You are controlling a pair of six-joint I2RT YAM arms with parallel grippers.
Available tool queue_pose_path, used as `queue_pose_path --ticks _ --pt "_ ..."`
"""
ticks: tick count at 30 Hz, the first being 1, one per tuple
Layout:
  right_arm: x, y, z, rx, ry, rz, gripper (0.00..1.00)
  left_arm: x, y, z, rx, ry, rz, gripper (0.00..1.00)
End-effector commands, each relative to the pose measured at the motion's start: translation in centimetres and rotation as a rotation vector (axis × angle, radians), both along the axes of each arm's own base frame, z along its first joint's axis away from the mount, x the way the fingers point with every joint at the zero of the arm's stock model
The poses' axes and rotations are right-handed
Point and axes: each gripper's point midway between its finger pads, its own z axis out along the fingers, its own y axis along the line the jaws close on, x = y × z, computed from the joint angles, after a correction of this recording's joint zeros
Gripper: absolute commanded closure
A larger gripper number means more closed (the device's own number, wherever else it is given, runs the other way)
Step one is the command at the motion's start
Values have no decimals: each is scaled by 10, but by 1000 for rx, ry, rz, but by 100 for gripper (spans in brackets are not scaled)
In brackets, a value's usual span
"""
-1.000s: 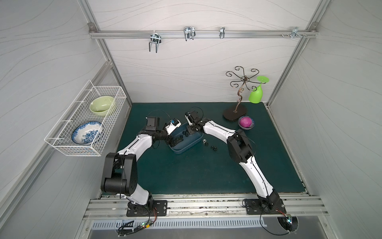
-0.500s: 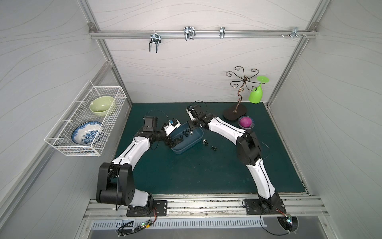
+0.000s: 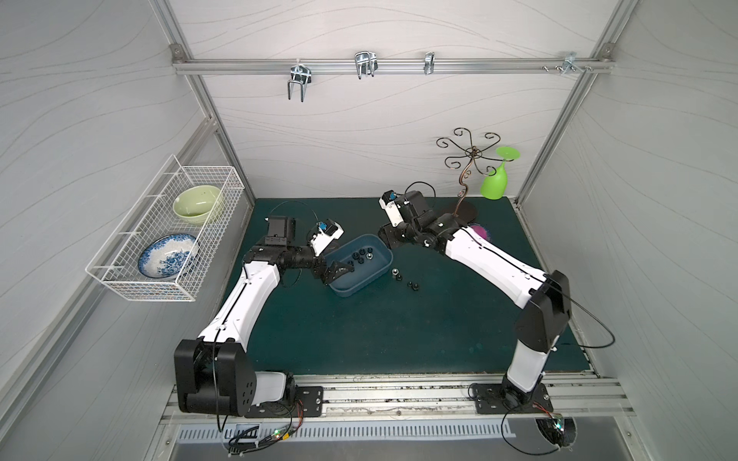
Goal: Put the nuts on the desktop into the storage box
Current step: Place the nut in the storage box, then pick up the nut from the center of the board.
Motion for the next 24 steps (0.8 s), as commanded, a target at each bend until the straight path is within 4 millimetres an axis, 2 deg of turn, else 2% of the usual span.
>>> queue_pose_path --ticks 1,4,5,6,7,11,14,24 --pt "-33 -21 7 -12 46 34 47 -20 -18 18 -34 107 -69 1" --pt "-50 -38 3 -29 73 30 41 -21 -24 19 -51 72 -69 2" --pt "-56 -43 -1 -39 86 32 34 -21 -26 19 -56 41 -64 1" --pt "-63 -47 -4 -47 99 37 11 -20 -27 18 -57 18 -61 1" --pt "-68 -51 -6 -51 108 42 1 -20 -29 18 -55 17 -64 1" --pt "-86 -68 -20 -76 142 34 1 -14 -39 7 -45 38 -47 1" --pt "-91 -79 -32 -99 162 12 1 -20 -51 -2 -26 23 -91 1" --pt "-90 -94 -82 -164 258 -63 3 -37 -84 -44 12 63 -201 1"
